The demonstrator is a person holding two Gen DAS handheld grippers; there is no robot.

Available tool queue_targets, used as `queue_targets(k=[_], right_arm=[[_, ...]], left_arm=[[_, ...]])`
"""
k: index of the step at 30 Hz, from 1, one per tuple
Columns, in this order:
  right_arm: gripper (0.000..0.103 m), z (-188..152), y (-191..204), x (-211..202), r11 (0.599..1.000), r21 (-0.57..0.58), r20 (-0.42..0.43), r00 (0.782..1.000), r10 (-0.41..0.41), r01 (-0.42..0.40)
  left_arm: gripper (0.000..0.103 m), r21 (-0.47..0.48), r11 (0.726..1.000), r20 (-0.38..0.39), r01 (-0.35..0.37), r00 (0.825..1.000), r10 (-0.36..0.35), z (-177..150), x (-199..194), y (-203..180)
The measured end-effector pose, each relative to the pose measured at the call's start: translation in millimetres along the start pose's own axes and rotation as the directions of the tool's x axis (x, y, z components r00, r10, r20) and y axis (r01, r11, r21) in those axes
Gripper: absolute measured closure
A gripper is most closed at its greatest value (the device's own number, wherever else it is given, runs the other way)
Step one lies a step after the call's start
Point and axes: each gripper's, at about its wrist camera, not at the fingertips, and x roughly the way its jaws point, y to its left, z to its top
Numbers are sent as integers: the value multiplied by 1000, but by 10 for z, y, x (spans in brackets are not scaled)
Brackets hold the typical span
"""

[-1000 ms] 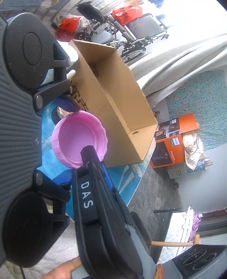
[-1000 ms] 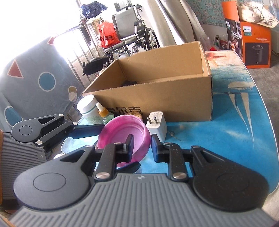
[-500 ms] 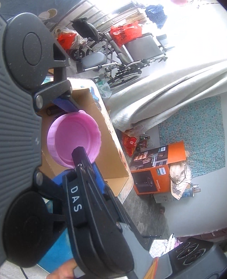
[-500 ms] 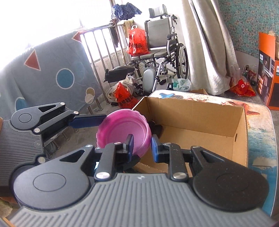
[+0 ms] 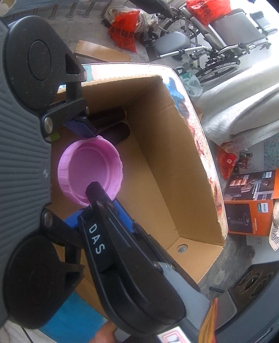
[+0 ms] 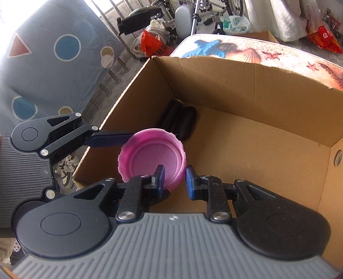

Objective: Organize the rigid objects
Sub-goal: 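Carry the pink dish into the box and open the right gripper, then withdraw the right gripper and move it to the black tape roll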

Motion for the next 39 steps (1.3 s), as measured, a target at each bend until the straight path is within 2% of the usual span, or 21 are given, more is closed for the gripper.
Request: queue_targets(k=[5,8,15,18,21,25,28,31,34,37,39], right_arm=[[82,68,-137,292,995,45,-133,986,97,-91],[82,108,-174,457,985,79,-192,967,169,-157],[81,76,-46,537,974,96,-221,949,224,-207],[78,72,-83,422,967,112,-180,953,245,-228],[74,6,-81,134,961,120,-91,961,260,-249],[68,-158,-82,-354,958,122,41,966,257,-260],[63,-369,-102,-715,957,136,143,961,238,-258],[63,-668,-76,-1014,948,142,244,938,244,-284],[62,-1023,-11,-1220,934,137,337,902,269,-330],[54,-1395,52,-1374,923,127,400,870,287,-363],[50,-1648,129,-1336,929,123,422,866,269,-349]], left_arm=[[29,43,999,-80,31,996,-27,-33,118,13],[26,11,998,-120,61,991,-60,-39,128,102],[22,-85,989,-89,119,988,-127,-46,-10,230],[22,-111,986,-40,127,990,-132,-54,-171,242],[20,-127,983,34,134,991,-131,-115,-408,255],[19,-164,974,147,154,980,-130,-278,-807,292],[19,-191,968,220,163,968,-120,-480,-1064,291],[18,-210,962,276,174,954,-113,-683,-1262,206],[16,-222,961,314,167,945,-92,-913,-1390,110],[12,-237,960,323,151,944,-69,-1174,-1406,-26],[12,-247,958,307,143,950,-63,-1324,-1341,-114]])
